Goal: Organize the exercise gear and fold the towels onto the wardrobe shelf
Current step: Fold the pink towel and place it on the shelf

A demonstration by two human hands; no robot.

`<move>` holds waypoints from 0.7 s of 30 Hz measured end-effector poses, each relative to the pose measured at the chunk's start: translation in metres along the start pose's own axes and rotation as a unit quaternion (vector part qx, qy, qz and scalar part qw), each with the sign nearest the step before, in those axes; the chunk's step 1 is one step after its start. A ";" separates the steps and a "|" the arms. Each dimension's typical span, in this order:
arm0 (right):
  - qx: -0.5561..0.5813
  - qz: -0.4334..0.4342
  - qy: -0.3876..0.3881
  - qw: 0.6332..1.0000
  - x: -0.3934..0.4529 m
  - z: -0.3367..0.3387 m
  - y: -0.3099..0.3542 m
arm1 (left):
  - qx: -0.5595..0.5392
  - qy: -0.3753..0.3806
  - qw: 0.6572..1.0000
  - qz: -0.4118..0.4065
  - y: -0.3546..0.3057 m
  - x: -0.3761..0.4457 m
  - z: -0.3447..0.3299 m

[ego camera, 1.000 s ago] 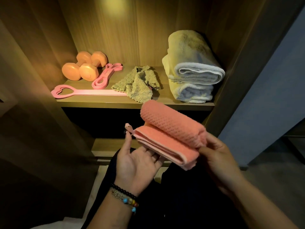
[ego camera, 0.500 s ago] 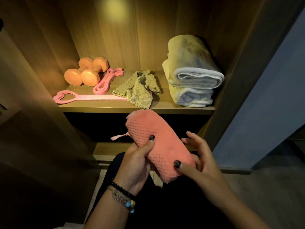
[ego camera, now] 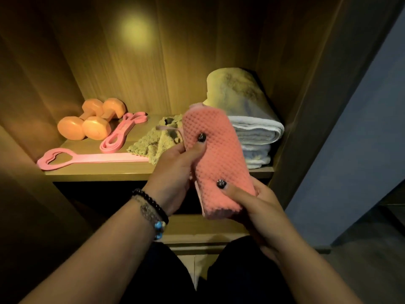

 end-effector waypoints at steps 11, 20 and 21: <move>-0.016 0.043 -0.157 0.987 0.135 0.010 0.112 | 0.074 0.020 0.997 0.023 -0.053 0.181 -0.082; -0.288 0.106 -0.168 0.937 0.192 0.026 0.133 | 0.198 -0.081 0.977 0.000 -0.055 0.301 -0.124; -0.328 0.133 -0.175 0.919 0.195 0.026 0.134 | 0.233 -0.085 0.969 -0.008 -0.055 0.306 -0.127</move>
Point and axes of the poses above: each hand's wrist, its own x-axis towards the middle knuckle, its own z-axis out of the back of the hand, y = z × x, the point moved 3 cm from there along x, towards the middle knuckle, and after that the axes turned 5 degrees about -y, right-handed, at the moved point
